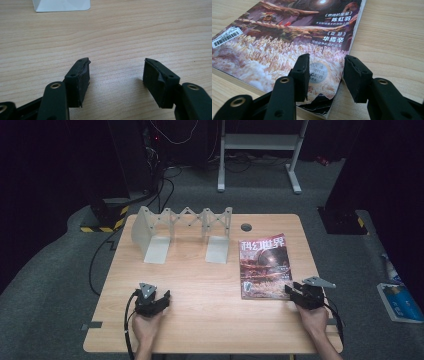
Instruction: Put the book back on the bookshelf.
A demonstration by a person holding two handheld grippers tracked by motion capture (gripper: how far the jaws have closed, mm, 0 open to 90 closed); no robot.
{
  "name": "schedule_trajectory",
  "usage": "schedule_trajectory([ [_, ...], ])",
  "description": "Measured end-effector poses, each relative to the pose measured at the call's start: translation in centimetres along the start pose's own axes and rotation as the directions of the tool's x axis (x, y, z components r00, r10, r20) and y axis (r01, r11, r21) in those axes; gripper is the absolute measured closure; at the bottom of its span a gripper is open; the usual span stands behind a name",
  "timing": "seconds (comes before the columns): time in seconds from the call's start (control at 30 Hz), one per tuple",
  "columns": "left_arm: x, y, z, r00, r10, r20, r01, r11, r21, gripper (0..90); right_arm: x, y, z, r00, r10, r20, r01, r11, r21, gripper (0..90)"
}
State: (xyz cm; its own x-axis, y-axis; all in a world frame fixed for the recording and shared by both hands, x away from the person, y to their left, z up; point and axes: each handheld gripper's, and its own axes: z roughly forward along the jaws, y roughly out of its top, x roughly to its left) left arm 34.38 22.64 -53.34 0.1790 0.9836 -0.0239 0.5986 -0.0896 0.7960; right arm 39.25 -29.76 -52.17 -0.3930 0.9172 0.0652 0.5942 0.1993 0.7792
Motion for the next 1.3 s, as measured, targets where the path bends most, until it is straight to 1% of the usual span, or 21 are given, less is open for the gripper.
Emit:
schedule_trajectory([
  [0.1,0.1,0.0,-0.1,0.9999,-0.011,0.009,0.011,0.9999,-0.001,38.9,0.3,-0.2,-0.1,0.9999,-0.013,0.000,0.013,1.000,-0.007,56.6],
  [0.13,0.1,0.1,-0.1,0.9998,-0.013,0.012,0.013,0.9999,-0.002,39.0,0.5,-0.2,-0.2,1.0000,-0.007,0.000,0.007,1.000,-0.006,56.6],
  [0.17,0.1,0.1,-0.1,0.9998,-0.015,0.016,0.015,0.9999,-0.003,39.0,0.5,-0.3,-0.2,0.9999,-0.016,-0.002,0.016,1.000,-0.009,56.6],
  [0.23,0.1,0.1,-0.1,0.9995,-0.016,0.027,0.016,0.9998,-0.007,39.5,0.7,-0.4,-0.3,0.9999,-0.012,-0.004,0.012,1.000,-0.008,56.5],
  [0.37,0.2,0.1,-0.1,0.9990,-0.016,0.042,0.017,0.9998,-0.014,42.4,1.1,-0.5,-0.4,0.9997,-0.022,-0.008,0.022,1.000,-0.009,56.5],
  [0.4,0.2,0.1,-0.1,0.9989,-0.018,0.043,0.019,0.9997,-0.017,42.7,1.2,-0.6,-0.5,0.9998,-0.018,-0.010,0.018,1.000,-0.009,56.5],
  [0.47,0.2,0.1,-0.1,0.9985,-0.022,0.050,0.023,0.9996,-0.020,43.3,1.4,-0.7,-0.5,0.9994,-0.031,-0.013,0.031,0.999,-0.012,56.5],
  [0.53,0.1,0.2,0.0,0.9975,-0.035,0.061,0.036,0.9991,-0.021,43.3,1.5,-0.7,-0.6,0.9993,-0.034,-0.016,0.034,0.999,-0.013,56.5],
  [0.57,0.0,0.2,0.0,0.9971,-0.037,0.067,0.039,0.9990,-0.023,43.3,1.6,-0.8,-0.6,0.9991,-0.039,-0.018,0.039,0.999,-0.013,56.4],
  [0.67,-0.2,0.3,0.1,0.9954,-0.044,0.086,0.047,0.9984,-0.032,43.3,1.8,-0.9,-0.6,0.9993,-0.031,-0.023,0.031,0.999,-0.017,56.4],
  [0.8,-0.5,0.4,0.2,0.9921,-0.053,0.114,0.058,0.9973,-0.045,43.9,2.0,-1.1,-0.7,0.9991,-0.034,-0.026,0.033,0.999,-0.027,56.4],
  [0.87,-0.7,0.5,0.2,0.9917,-0.046,0.120,0.051,0.9978,-0.043,44.0,2.0,-1.1,-0.7,0.9988,-0.040,-0.028,0.039,0.999,-0.028,56.4],
  [0.93,-1.1,0.7,0.3,0.9932,-0.024,0.114,0.027,0.9993,-0.026,43.0,2.1,-1.2,-0.7,0.9989,-0.039,-0.027,0.039,0.999,-0.030,56.4],
  [1.03,-1.8,1.3,0.3,0.9912,-0.019,0.131,0.020,0.9997,-0.010,39.8,2.1,-1.2,-0.7,0.9987,-0.042,-0.027,0.041,0.999,-0.036,56.4],
  [1.1,-2.4,1.7,0.2,0.9892,-0.028,0.144,0.030,0.9994,-0.014,38.4,2.1,-1.3,-0.7,0.9989,-0.038,-0.028,0.037,0.999,-0.037,56.4],
  [1.13,-2.4,1.7,0.2,0.9892,-0.028,0.144,0.030,0.9994,-0.014,38.2,2.1,-1.3,-0.7,0.9989,-0.038,-0.028,0.037,0.999,-0.038,56.4],
  [1.2,-3.1,2.1,0.2,0.9860,-0.019,0.165,0.021,0.9997,-0.011,38.1,2.0,-1.3,-0.7,0.9989,-0.038,-0.028,0.037,0.999,-0.039,56.3],
  [1.27,-3.7,2.4,0.2,0.9836,0.004,0.181,-0.002,0.9999,-0.011,38.1,2.0,-1.3,-0.7,0.9989,-0.038,-0.029,0.037,0.999,-0.040,56.3],
  [1.3,-4.1,2.6,0.3,0.9814,0.011,0.192,-0.009,0.9999,-0.011,38.1,2.1,-1.3,-0.7,0.9989,-0.038,-0.029,0.037,0.999,-0.040,56.3],
])
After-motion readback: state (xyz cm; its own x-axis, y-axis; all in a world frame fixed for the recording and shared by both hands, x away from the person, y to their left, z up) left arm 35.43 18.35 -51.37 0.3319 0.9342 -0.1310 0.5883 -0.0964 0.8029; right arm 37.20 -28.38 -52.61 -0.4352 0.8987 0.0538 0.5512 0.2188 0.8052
